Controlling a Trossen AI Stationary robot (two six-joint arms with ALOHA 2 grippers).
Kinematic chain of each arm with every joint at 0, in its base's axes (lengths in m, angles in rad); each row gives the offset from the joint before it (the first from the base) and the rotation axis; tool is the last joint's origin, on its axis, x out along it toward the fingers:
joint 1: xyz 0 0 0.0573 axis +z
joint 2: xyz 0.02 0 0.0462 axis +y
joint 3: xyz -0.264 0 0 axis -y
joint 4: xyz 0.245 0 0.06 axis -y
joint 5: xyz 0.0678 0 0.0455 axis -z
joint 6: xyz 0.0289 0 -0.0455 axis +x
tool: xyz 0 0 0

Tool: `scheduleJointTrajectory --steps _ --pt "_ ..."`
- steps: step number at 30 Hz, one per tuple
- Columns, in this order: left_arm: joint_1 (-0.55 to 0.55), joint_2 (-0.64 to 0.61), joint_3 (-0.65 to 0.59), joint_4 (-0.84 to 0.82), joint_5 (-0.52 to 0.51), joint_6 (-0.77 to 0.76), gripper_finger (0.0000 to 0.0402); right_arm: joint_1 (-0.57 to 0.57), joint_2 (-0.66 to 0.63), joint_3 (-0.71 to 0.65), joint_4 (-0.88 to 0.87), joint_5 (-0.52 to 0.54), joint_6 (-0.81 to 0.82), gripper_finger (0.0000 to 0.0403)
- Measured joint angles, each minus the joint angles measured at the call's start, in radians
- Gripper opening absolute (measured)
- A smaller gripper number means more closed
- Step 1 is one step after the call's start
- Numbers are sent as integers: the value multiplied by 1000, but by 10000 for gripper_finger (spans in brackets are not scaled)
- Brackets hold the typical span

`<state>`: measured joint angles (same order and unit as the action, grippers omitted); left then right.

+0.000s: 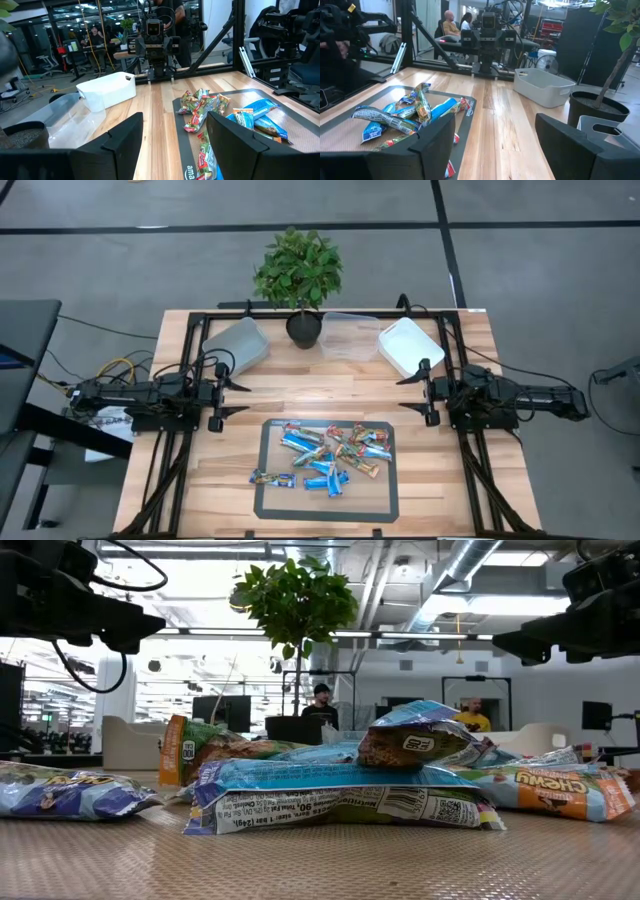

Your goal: Pick and place Granola Bars by type

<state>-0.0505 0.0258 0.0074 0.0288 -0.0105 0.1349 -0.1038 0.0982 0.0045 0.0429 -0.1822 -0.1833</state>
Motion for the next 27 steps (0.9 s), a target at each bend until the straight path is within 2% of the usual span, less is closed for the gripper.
scheduleJointTrajectory --steps 5,8,11,17,20,27 --pt "4 0 0 4 -28 -22 212 0 0 0 0 0 0 270" --pt "17 0 0 29 -181 -78 213 0 0 0 0 0 0 270" --pt "22 1 1 40 -281 -137 213 0 0 0 0 0 0 270" --pt "22 61 6 26 -291 -169 212 0 0 0 0 0 0 270" --pt "22 113 7 26 -296 -130 212 0 0 0 0 0 0 270" --pt "21 329 30 43 -364 -175 213 0 0 0 0 0 0 270"
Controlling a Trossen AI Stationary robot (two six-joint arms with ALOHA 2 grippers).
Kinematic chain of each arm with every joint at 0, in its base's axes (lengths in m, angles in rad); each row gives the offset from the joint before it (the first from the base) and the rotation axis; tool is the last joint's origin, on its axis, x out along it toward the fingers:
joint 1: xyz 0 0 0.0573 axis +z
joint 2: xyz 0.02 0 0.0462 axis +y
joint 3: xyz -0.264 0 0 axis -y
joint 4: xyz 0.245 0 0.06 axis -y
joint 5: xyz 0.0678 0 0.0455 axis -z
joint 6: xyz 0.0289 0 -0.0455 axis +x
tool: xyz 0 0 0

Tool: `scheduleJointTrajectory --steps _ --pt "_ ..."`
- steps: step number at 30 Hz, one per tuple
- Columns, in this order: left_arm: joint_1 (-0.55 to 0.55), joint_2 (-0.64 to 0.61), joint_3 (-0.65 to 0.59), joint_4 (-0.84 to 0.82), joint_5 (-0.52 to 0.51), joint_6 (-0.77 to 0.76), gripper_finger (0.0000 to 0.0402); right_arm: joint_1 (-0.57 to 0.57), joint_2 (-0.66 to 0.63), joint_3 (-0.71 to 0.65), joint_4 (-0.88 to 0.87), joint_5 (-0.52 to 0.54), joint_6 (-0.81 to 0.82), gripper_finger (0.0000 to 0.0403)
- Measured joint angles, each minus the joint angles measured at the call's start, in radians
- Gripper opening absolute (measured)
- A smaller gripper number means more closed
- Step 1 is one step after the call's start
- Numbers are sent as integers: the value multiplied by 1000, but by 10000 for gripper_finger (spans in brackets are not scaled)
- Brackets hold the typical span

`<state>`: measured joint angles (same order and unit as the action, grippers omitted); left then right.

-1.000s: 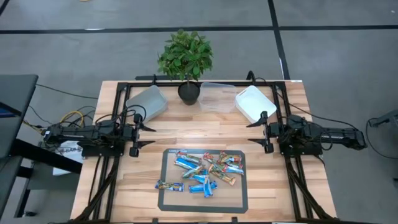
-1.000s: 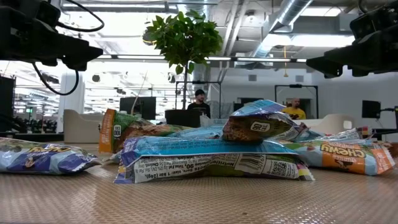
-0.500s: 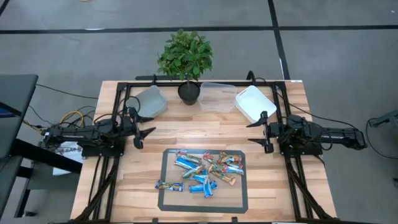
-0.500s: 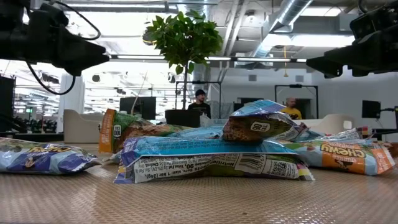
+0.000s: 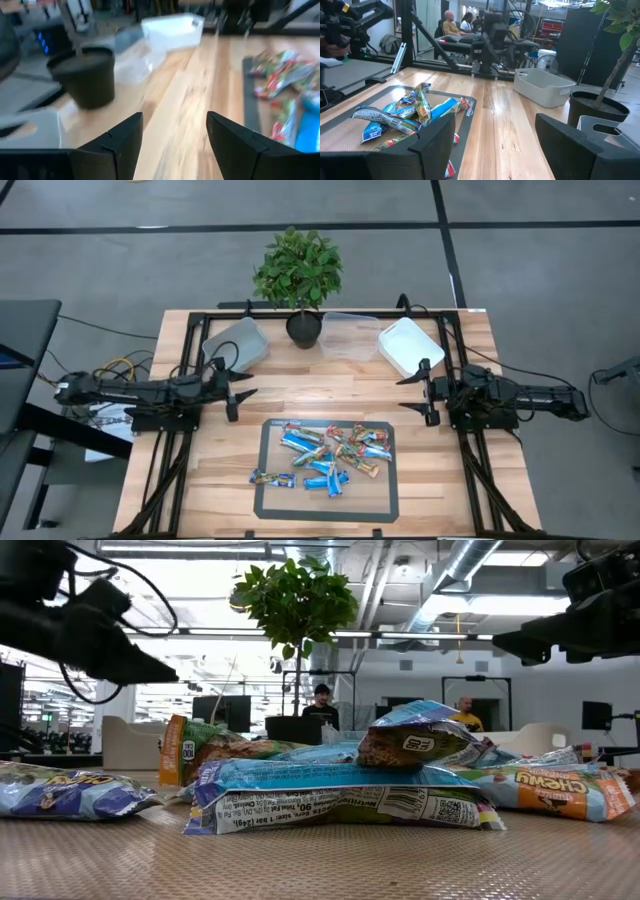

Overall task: Pick and place Granola Bars by type
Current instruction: Put the red granola bar into the transparent bin

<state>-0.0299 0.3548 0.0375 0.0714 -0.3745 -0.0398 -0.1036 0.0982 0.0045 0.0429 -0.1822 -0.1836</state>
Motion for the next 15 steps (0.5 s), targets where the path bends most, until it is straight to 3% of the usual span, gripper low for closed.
scheduleJointTrajectory --steps 7,12,15 --pt "-53 338 197 -23 20 138 213 0 0 0 0 0 0 270" --pt "-129 631 370 -46 157 250 213 0 0 0 0 0 0 270" --pt "-178 795 470 -65 179 288 213 0 0 0 0 0 0 270"
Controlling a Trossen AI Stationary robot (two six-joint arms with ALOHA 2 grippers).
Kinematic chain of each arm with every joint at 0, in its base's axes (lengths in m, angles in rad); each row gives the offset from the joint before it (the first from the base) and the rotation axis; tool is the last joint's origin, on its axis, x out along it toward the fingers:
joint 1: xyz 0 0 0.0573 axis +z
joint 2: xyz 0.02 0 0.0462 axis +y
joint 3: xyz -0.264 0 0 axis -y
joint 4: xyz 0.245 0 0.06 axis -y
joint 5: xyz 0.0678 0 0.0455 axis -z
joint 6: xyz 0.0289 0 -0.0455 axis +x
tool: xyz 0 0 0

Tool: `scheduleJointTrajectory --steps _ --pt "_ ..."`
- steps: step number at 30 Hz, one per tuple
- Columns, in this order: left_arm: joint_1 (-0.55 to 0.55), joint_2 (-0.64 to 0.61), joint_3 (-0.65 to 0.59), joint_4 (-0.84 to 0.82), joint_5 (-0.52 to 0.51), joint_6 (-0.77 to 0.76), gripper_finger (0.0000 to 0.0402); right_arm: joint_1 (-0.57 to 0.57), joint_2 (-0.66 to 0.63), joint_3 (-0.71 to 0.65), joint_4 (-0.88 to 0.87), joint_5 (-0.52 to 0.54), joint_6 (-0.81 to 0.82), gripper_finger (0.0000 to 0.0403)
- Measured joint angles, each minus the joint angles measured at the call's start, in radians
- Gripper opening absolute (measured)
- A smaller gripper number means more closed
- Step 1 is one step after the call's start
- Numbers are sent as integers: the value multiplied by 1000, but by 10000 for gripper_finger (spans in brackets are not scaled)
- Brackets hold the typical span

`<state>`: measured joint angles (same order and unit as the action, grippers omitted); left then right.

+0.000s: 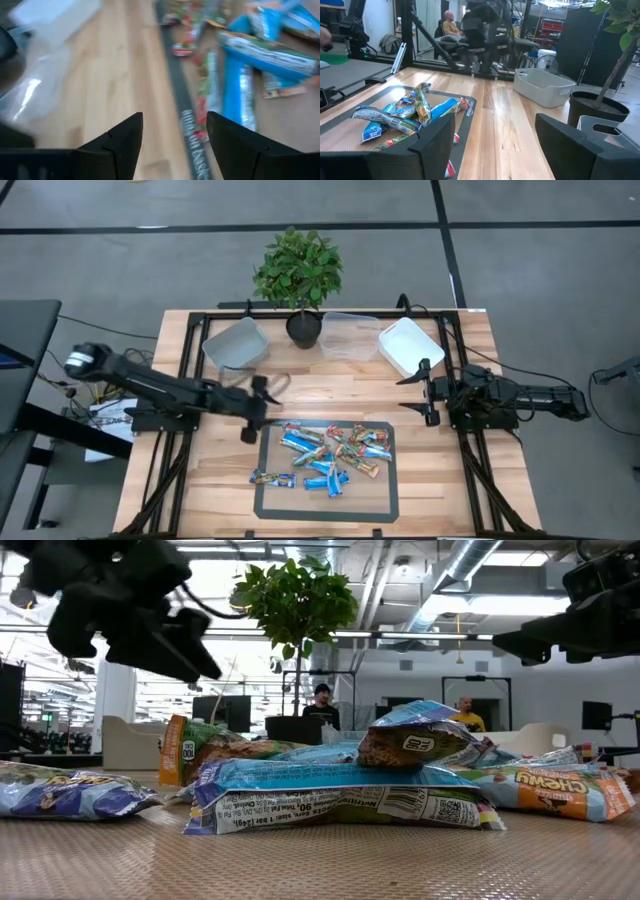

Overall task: Pick and place Granola Bars by type
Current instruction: Put the red granola bar into the transparent bin

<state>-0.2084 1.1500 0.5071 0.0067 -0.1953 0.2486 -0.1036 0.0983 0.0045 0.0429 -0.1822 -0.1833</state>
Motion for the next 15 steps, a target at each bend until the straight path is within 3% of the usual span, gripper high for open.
scheduleJointTrajectory --steps 7,15 --pt "-72 317 218 -49 -71 21 213 0 0 0 0 0 0 270" --pt "-86 506 373 -167 -72 22 213 0 0 0 0 0 0 270"
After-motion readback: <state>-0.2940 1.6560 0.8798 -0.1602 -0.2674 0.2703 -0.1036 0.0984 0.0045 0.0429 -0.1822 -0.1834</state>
